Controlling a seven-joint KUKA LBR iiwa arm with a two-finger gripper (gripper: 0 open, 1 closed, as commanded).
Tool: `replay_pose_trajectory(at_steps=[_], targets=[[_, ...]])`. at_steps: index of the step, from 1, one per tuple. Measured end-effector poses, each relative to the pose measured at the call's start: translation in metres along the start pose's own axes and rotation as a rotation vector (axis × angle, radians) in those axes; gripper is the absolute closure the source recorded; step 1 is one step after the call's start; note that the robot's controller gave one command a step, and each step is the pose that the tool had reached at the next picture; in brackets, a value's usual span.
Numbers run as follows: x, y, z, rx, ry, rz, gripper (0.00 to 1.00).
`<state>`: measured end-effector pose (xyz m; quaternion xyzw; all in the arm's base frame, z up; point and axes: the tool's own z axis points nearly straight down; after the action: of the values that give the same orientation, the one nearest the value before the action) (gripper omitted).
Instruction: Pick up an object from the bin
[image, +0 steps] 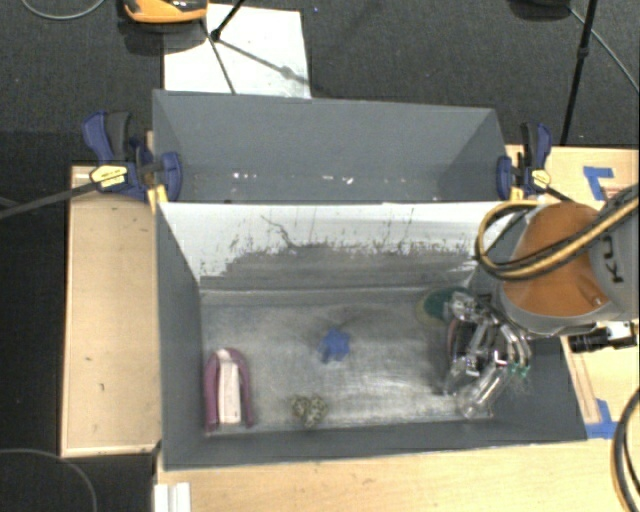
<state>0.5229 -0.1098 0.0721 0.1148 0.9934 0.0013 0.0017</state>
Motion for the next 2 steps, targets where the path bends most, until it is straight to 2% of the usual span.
replay_pose_trajectory(at_steps=[1, 2], targets=[[-0.011, -0.012, -0.074, 0.003, -0.008, -0.034, 0.00], [-0.019, 0.001, 0.002, 0.003, -0.003, -0.071, 0.00]])
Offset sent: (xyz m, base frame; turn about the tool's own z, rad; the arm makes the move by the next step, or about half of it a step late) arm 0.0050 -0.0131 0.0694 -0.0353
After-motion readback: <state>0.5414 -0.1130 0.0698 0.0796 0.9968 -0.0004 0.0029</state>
